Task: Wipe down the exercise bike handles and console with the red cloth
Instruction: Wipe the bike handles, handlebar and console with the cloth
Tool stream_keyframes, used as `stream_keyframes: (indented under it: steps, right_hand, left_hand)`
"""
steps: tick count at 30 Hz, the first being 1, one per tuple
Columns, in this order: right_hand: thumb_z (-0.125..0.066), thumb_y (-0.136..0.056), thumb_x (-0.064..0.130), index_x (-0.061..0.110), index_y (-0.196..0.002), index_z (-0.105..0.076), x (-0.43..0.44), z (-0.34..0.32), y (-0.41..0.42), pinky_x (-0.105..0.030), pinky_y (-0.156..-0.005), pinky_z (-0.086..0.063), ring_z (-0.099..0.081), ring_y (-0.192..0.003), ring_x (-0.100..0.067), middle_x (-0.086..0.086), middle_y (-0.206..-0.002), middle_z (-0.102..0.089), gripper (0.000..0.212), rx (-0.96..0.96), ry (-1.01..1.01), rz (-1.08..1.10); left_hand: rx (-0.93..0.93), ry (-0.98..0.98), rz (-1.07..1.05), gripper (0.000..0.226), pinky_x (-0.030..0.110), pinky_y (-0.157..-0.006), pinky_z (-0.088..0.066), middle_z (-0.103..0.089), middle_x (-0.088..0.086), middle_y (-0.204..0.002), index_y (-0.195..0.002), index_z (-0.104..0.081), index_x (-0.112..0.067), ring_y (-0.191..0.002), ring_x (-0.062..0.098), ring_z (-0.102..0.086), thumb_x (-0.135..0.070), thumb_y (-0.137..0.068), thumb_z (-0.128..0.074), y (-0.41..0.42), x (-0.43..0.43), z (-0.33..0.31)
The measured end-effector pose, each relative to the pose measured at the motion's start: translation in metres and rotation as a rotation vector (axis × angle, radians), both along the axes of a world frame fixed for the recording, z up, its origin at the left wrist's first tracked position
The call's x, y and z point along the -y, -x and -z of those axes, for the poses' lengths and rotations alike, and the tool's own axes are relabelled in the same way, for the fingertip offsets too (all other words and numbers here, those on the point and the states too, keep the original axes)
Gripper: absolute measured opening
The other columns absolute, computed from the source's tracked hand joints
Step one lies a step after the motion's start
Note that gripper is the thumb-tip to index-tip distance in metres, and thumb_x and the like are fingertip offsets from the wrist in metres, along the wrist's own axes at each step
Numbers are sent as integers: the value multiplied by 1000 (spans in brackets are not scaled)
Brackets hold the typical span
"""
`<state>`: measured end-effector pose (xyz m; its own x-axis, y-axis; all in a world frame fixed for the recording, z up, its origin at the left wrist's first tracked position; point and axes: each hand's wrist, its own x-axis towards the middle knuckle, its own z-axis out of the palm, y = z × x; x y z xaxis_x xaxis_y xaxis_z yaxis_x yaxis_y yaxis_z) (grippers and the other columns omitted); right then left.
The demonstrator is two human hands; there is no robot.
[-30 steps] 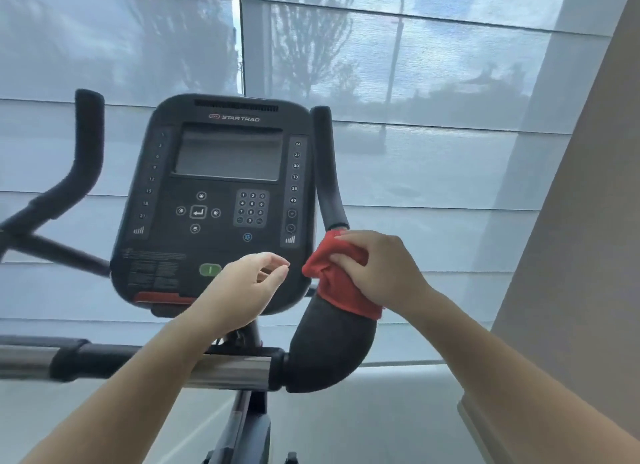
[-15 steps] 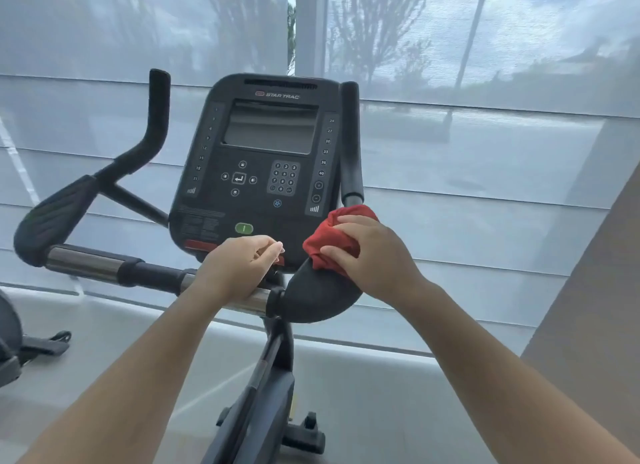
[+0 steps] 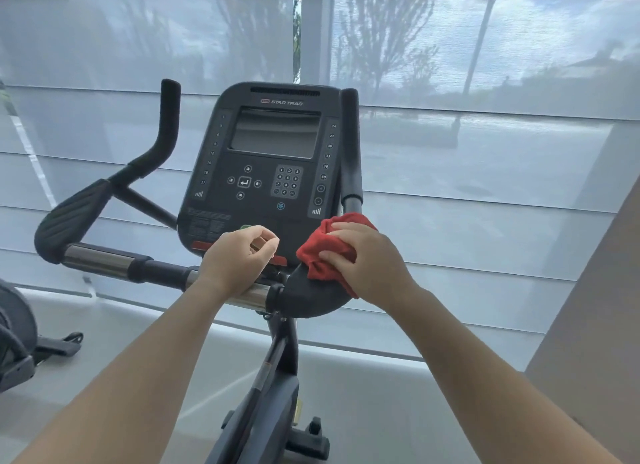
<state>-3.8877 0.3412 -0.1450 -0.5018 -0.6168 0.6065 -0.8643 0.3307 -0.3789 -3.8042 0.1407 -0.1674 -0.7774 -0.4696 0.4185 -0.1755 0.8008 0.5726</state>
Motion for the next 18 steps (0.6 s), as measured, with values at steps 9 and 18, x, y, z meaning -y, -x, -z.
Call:
stream_keyframes:
  steps: [9,18]
  right_hand:
    - [-60,-87,34,24,-106,-68,10,4,13,-20,-92,-34,-48,-115,-12,9,-120,-60,22,9,-18,26]
    - [-44,-87,41,17,-123,-53,-3,23,-8,-27,-110,-25,-37,-127,-16,2,-133,-48,44,-9,-91,9]
  left_hand:
    - [-157,32,-20,9,29,-66,-52,-65,-12,-73,-86,-65,-27,-68,5,-61,-32,-88,-57,-2,-2,-2]
    - [-150,210,25,37,27,-57,-45,-63,-11,-67,-75,-64,-27,-63,6,-58,-50,-79,-36,-6,-4,6]
